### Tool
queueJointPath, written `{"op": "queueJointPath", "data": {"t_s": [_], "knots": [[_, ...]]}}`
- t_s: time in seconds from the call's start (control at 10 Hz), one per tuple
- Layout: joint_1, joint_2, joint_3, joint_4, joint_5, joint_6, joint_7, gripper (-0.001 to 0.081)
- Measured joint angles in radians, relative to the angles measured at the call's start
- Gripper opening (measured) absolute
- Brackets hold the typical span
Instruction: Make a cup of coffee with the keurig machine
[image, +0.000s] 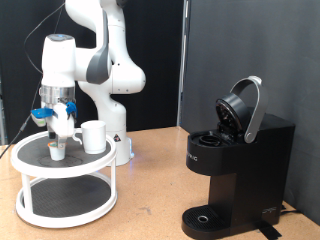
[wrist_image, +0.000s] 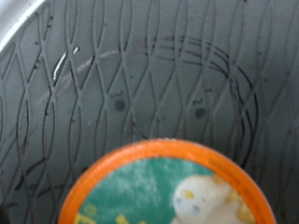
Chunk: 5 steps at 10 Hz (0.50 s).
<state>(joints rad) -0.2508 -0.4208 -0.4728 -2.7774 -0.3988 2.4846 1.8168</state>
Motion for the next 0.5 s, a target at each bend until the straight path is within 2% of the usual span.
{"op": "queueJointPath", "data": {"t_s": [0.5], "knots": [[-0.002, 0.031, 0.000, -0.002, 0.006, 0.013, 0.005, 0.0734]]}}
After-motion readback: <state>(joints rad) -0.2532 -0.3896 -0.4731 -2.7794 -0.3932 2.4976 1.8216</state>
